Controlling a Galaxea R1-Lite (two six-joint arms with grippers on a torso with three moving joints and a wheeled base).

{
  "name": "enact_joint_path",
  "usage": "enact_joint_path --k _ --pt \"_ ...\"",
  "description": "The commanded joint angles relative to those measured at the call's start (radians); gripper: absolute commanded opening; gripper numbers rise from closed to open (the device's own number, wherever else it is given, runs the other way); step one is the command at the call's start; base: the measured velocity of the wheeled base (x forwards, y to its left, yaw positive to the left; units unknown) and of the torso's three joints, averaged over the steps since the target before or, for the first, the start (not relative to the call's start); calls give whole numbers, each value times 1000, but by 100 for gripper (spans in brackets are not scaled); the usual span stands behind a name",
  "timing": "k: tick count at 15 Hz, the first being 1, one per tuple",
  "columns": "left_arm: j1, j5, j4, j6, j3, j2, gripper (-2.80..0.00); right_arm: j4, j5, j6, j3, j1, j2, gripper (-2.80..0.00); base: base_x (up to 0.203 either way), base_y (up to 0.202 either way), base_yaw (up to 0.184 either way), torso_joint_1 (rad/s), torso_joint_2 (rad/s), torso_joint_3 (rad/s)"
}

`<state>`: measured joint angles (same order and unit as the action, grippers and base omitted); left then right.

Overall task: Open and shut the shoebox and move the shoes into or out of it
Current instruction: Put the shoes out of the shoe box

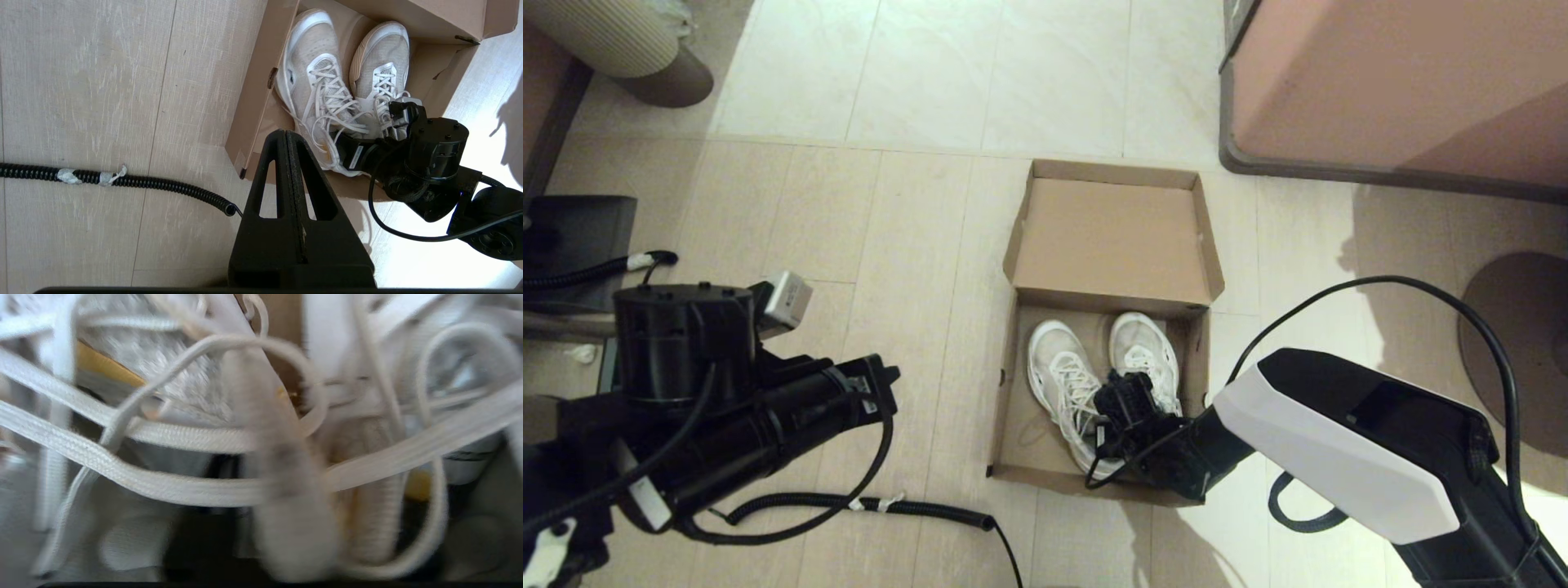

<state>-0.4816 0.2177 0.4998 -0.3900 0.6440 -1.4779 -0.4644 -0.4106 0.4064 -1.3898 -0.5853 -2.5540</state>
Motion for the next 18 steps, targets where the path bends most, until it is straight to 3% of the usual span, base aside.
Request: enact_joint_path --k 1,5,12,18 --pt "3 2 3 -3 0 -1 -280 -3 1 2 4 -4 9 -280 0 0 0 0 0 0" --pt "10 2 4 -4 -1 7 -280 87 26 22 42 -13 123 -280 0 0 0 0 0 0" --pt "34 -3 5 -10 -11 26 -280 351 240 167 93 -28 411 -280 0 0 0 0 0 0" --pt "35 -6 5 -12 -14 19 -280 448 299 174 125 -28 558 -280 0 0 0 0 0 0"
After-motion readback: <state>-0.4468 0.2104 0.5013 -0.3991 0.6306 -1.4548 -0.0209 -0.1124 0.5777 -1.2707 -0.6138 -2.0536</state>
